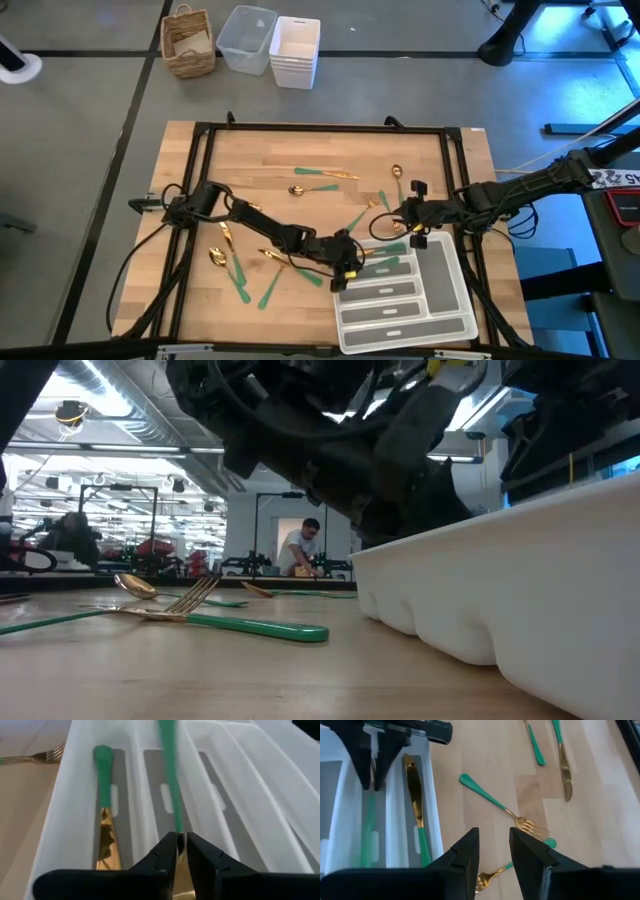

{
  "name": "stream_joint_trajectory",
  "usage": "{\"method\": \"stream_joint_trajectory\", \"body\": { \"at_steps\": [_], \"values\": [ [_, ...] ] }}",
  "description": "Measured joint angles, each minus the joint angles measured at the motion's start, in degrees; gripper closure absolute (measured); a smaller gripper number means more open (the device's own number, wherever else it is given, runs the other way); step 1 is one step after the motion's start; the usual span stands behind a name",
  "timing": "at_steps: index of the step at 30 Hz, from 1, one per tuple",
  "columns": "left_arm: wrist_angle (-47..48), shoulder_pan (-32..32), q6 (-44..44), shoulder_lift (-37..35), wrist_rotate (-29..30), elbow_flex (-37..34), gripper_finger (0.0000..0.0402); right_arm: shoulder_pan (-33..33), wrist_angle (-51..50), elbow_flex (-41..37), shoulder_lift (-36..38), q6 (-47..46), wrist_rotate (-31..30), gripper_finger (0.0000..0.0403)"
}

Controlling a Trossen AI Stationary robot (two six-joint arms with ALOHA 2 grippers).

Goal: Sort silverware
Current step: Put the bottom left green fork into the silverware tray, then put the top right green spoon into the silverware tray

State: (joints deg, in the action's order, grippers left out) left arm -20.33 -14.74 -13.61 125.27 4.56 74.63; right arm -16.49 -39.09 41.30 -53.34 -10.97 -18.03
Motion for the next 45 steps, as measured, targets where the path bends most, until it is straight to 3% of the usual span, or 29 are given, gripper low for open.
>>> {"method": "stream_joint_trajectory", "body": {
  "at_steps": [8, 11, 16, 20, 29, 38, 45],
  "values": [
    [1.2, -0.1, -2.6, -0.3, 0.0, 0.0, 0.0316, 0.0, 0.0, 0.0, 0.0, -0.6, 0.7, 0.0292],
    [1.9, -0.1, -0.7, -2.0, -0.4, 0.0, 0.0310, 0.0, 0.0, 0.0, 0.0, -4.8, -0.4, 0.0292],
    [3.6, -0.1, 4.9, -7.9, -0.6, 0.1, 0.0314, 0.0, -0.8, 0.0, 0.0, -19.9, -11.1, 0.0292],
    [12.8, 0.7, 7.3, -14.1, -0.8, 0.0, 0.0320, 1.0, -3.1, 0.0, 0.0, -30.3, -20.1, 0.0292],
    [35.1, 4.6, 10.5, -25.8, -1.0, -0.3, 0.0335, 14.6, -5.3, 0.0, -2.0, -36.4, -16.5, 0.0292],
    [34.2, 8.4, 9.6, -31.9, -1.0, -10.3, 0.0360, 32.3, -3.8, 0.0, -8.4, -34.9, -2.6, 0.0292],
    [31.2, 9.3, 10.2, -32.6, -1.0, -14.9, 0.0366, 40.8, -2.4, 0.0, -15.9, -32.2, -1.7, 0.0292]
  ]
}}
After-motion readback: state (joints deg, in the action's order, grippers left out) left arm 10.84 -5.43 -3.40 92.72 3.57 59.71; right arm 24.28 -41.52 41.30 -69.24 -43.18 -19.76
